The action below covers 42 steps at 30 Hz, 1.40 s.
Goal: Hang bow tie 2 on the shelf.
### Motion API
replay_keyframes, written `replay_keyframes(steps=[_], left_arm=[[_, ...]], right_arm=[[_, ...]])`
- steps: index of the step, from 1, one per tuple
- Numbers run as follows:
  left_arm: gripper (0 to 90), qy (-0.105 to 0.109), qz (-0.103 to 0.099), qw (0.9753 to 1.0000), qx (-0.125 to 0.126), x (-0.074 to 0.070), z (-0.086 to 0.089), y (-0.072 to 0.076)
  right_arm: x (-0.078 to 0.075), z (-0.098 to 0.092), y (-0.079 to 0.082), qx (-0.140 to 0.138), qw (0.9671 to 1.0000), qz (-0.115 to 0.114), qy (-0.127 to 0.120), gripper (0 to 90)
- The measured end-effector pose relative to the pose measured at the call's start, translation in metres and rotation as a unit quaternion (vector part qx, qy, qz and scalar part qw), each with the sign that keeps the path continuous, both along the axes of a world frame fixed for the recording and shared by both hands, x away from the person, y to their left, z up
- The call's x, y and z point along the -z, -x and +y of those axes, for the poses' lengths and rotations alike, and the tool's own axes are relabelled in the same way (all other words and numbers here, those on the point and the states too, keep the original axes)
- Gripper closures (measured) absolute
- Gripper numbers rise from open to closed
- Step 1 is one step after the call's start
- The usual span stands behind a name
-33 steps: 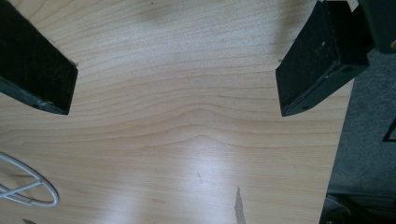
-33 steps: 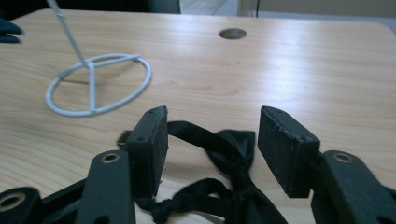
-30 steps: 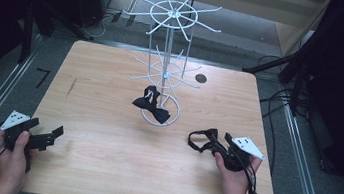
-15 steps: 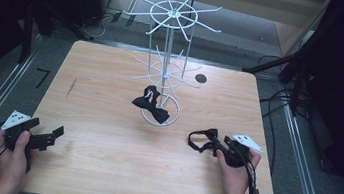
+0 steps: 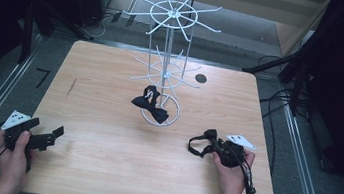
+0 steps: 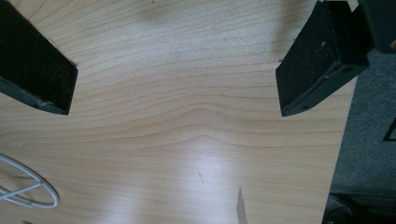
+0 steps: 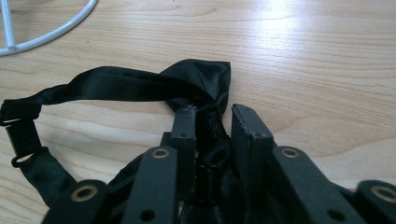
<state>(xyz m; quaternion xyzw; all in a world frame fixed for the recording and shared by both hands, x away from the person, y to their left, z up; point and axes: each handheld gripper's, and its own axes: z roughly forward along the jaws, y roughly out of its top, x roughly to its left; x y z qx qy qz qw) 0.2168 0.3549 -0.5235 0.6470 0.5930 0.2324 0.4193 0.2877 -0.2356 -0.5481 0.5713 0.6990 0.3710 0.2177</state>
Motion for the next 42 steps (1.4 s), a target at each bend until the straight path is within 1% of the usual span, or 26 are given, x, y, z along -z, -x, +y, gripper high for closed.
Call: replay_keyframes(steps=[8, 13, 17, 20, 23, 27, 29, 31, 33, 37, 42], left_arm=[[0.0, 0.000, 0.000, 1.0000, 0.000, 0.000, 0.000, 0.000], [0.0, -0.001, 0.000, 1.0000, 0.001, 0.000, 0.000, 0.000], [0.0, -0.001, 0.000, 1.0000, 0.000, 0.000, 0.000, 0.000], [0.0, 0.000, 0.000, 1.0000, 0.001, 0.000, 0.000, 0.000], [0.0, 0.000, 0.001, 1.0000, 0.001, 0.000, 0.000, 0.000], [0.0, -0.001, 0.001, 1.0000, 0.001, 0.000, 0.000, 0.000], [0.0, -0.001, 0.001, 1.0000, 0.001, 0.000, 0.000, 0.000], [0.0, -0.003, 0.001, 1.0000, 0.001, 0.000, 0.000, 0.000], [0.0, -0.005, 0.002, 1.0000, 0.001, 0.000, -0.001, -0.001], [0.0, -0.008, 0.002, 1.0000, 0.001, 0.000, -0.002, -0.001], [0.0, -0.007, 0.001, 1.0000, 0.002, 0.000, -0.002, -0.002]], right_arm=[[0.001, 0.000, 0.001, -0.001, 1.0000, -0.004, 0.003, 73.8], [0.001, 0.000, 0.000, -0.006, 0.9999, 0.000, -0.010, 74.6], [0.001, 0.000, 0.002, -0.002, 0.9999, -0.002, -0.012, 76.5], [-0.001, 0.002, 0.003, -0.001, 0.9999, -0.014, -0.009, 77.4], [-0.006, 0.006, 0.006, -0.003, 0.9995, -0.031, -0.011, 77.5], [-0.015, 0.011, 0.011, -0.009, 0.9979, -0.061, -0.020, 77.6], [-0.019, 0.013, 0.014, -0.013, 0.9971, -0.071, -0.025, 77.6], [-0.024, 0.015, 0.017, -0.018, 0.9955, -0.090, -0.026, 77.6], [-0.028, 0.018, 0.019, -0.023, 0.9943, -0.099, -0.032, 77.6], [-0.036, 0.023, 0.024, -0.035, 0.9912, -0.122, -0.037, 77.6], [-0.043, 0.030, 0.029, -0.041, 0.9885, -0.141, -0.035, 77.6]])
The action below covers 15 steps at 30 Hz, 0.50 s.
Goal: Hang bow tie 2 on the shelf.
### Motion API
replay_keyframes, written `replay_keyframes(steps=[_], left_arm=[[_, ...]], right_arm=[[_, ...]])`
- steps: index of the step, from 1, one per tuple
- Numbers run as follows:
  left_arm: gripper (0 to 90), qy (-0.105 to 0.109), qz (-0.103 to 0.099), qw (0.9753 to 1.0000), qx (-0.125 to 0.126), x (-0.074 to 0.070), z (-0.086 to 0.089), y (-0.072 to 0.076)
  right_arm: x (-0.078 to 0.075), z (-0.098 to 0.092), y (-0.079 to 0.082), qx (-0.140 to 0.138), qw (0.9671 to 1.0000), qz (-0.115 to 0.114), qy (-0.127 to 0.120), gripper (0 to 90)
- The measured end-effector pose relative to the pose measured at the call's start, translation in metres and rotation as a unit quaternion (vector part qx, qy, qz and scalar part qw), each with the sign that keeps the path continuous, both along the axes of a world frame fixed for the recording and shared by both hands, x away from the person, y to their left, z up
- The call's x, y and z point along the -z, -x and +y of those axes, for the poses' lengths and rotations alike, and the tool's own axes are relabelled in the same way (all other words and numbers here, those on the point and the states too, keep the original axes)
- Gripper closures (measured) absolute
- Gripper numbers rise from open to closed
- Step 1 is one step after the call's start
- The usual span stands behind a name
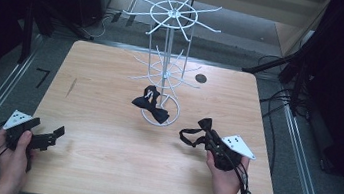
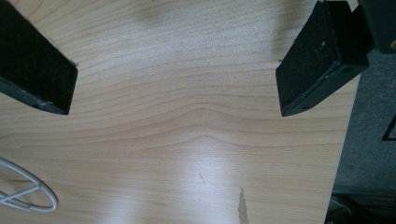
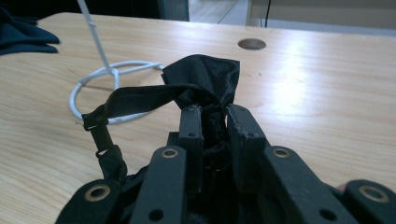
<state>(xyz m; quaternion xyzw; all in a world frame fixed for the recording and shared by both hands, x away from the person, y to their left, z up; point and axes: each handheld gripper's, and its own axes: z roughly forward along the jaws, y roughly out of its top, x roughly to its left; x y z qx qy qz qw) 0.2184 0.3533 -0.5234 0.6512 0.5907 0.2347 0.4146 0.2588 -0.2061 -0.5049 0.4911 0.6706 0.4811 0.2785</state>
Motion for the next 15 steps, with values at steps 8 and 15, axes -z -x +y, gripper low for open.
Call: replay_keyframes(steps=[8, 15], left_arm=[[0.0, -0.001, -0.001, 1.0000, 0.000, 0.000, 0.000, 0.000], [0.0, -0.001, -0.005, 1.0000, 0.001, 0.000, 0.000, 0.000]], right_arm=[[-0.011, 0.010, 0.008, -0.014, 0.9995, -0.027, -0.006, 77.6], [-0.020, 0.015, 0.012, -0.025, 0.9988, -0.037, -0.021, 77.6]])
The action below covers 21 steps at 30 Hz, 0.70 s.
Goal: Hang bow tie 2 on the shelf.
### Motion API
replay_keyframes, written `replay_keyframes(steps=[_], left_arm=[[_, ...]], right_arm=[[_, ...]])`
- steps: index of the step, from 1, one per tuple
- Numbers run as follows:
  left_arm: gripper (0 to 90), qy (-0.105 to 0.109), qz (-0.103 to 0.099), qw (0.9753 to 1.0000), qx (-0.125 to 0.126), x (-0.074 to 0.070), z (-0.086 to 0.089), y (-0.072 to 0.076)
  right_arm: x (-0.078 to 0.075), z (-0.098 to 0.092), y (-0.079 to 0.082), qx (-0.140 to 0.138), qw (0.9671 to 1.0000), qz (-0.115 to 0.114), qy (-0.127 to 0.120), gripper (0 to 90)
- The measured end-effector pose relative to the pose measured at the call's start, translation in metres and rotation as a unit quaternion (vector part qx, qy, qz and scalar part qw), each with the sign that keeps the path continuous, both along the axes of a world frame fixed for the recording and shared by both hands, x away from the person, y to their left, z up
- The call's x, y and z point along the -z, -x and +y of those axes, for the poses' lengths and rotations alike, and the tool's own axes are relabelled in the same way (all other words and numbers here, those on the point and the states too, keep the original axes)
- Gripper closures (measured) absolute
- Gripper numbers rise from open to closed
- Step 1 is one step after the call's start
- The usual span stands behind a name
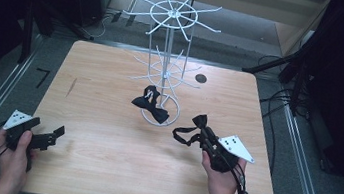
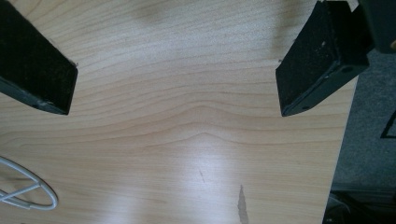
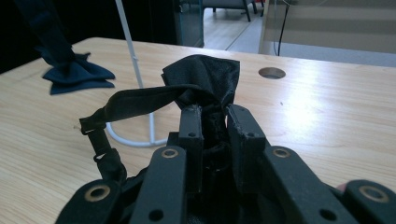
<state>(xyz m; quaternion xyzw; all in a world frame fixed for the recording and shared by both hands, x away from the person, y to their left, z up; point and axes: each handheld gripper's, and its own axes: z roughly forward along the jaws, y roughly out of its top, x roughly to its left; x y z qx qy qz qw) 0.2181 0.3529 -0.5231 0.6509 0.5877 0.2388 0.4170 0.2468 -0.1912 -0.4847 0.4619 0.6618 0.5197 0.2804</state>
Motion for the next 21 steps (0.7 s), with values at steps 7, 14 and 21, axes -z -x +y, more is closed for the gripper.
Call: replay_keyframes(steps=[7, 14, 21], left_arm=[[0.0, 0.000, -0.008, 1.0000, 0.004, 0.000, 0.000, 0.001], [0.0, 0.001, -0.010, 0.9999, 0.004, 0.000, 0.000, 0.001], [0.0, 0.002, -0.008, 0.9999, 0.006, 0.000, 0.000, 0.001]], right_arm=[[-0.010, 0.003, 0.003, -0.004, 0.9998, -0.014, -0.011, 77.6], [-0.020, 0.005, 0.008, -0.008, 0.9994, -0.027, -0.018, 77.6], [-0.028, 0.010, 0.012, -0.015, 0.9989, -0.040, -0.020, 77.6]])
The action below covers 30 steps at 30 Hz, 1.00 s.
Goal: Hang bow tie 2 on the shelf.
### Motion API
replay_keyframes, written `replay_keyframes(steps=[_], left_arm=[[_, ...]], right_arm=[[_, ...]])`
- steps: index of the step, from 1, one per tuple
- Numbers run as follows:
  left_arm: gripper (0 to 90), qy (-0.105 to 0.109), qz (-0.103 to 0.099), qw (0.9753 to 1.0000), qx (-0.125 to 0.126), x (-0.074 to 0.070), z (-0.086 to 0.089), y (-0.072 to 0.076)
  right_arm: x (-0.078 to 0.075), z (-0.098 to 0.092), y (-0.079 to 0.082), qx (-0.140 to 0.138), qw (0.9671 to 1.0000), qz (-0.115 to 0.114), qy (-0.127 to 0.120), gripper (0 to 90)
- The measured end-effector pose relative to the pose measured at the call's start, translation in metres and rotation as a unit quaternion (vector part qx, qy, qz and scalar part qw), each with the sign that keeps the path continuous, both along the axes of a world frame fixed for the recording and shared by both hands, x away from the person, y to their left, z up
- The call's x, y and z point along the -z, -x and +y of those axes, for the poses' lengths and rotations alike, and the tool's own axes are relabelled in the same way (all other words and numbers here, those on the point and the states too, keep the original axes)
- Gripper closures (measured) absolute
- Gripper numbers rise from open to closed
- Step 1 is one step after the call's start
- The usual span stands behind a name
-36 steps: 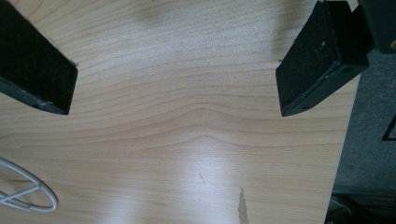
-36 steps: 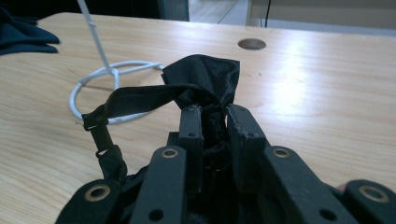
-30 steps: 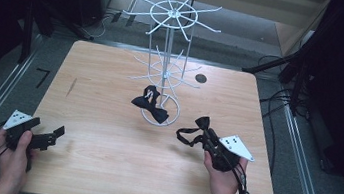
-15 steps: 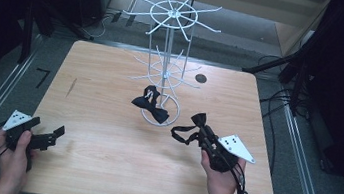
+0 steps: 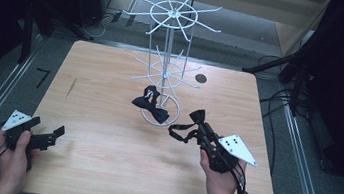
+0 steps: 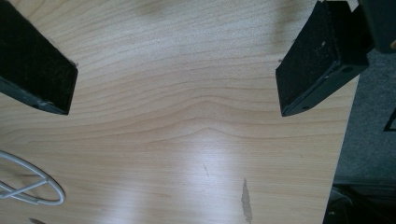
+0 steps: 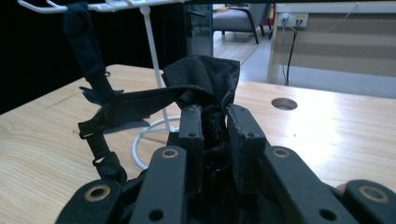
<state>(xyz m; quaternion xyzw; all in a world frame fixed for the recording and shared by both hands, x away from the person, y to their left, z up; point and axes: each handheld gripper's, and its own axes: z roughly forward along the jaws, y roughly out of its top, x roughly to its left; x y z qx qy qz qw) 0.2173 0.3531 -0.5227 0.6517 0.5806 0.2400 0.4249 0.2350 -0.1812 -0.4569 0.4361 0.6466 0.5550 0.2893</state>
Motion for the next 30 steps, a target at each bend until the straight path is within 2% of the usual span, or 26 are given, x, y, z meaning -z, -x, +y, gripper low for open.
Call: replay_keyframes(steps=[12, 17, 21, 30], left_arm=[[0.0, 0.002, -0.002, 1.0000, 0.001, 0.000, 0.000, 0.000], [0.0, 0.003, 0.000, 1.0000, 0.001, 0.000, 0.000, 0.000], [0.0, 0.006, -0.002, 1.0000, -0.001, 0.000, 0.000, 0.001], [0.0, 0.005, -0.003, 1.0000, -0.002, 0.000, 0.000, 0.001]], right_arm=[[-0.018, 0.005, 0.005, -0.012, 0.9996, -0.020, -0.015, 77.6], [-0.023, 0.009, 0.006, -0.016, 0.9994, -0.021, -0.021, 77.6], [-0.028, 0.011, 0.006, -0.013, 0.9995, -0.010, -0.028, 77.6], [-0.039, 0.022, 0.007, -0.020, 0.9992, -0.006, -0.034, 77.6]])
